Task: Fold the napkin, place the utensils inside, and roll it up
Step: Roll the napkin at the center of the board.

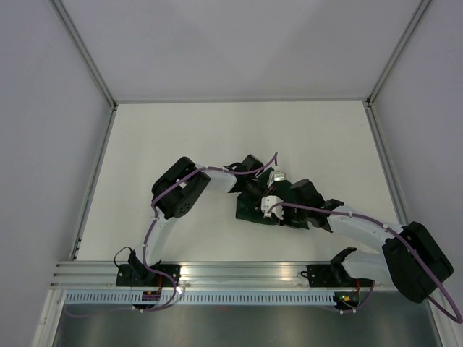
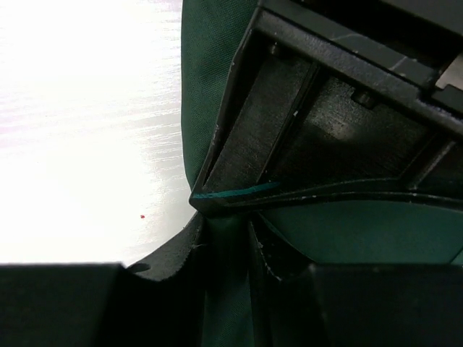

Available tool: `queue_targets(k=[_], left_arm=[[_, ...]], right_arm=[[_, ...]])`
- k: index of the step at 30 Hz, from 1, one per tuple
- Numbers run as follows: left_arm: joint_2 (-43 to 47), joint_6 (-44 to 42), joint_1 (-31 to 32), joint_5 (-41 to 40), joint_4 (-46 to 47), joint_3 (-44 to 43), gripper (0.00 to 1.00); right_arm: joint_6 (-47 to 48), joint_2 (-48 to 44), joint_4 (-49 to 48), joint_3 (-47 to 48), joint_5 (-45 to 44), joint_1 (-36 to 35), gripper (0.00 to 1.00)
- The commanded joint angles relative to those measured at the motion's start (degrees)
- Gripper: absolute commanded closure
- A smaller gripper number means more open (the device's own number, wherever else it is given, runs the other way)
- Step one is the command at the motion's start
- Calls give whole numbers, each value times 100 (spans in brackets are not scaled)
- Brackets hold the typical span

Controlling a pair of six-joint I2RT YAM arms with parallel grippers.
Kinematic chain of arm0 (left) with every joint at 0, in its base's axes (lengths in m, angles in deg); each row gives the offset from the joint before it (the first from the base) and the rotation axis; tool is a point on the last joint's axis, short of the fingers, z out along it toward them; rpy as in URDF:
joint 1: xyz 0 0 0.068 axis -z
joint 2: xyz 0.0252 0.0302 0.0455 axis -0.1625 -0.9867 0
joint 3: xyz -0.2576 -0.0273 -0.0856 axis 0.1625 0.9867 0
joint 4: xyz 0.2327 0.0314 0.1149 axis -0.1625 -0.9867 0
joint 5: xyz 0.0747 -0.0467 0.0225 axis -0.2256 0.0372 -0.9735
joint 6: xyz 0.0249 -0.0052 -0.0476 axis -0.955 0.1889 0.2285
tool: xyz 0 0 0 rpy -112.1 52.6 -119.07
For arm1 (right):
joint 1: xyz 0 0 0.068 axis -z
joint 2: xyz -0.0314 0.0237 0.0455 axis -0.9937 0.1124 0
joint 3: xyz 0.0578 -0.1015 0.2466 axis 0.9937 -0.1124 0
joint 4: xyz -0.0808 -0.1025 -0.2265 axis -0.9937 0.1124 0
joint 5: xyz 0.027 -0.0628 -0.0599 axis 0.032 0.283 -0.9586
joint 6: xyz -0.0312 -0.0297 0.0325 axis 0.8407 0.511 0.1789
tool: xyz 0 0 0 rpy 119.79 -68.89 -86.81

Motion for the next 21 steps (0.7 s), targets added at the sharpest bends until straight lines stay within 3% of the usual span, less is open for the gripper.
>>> queue_targets(k=[1,6,7,14,21], left_arm=[[-17,-84,-3,-982,-365,220,64],[264,30,-117,-1113,-234,281,60],[387,56,-144,-1149,-164,308,52],[905,206,-442,-1483,118,528,51],[1600,461,-891,-1965,786,1063,49]], right_arm=[[113,252,402,238,130,-21,80],[174,419,648,352,192,-12,83],[201,489,666,370,210,-12,83],[376,990,1000,668,534,137,84],[939,1825,1992,1415,1052,576,84]])
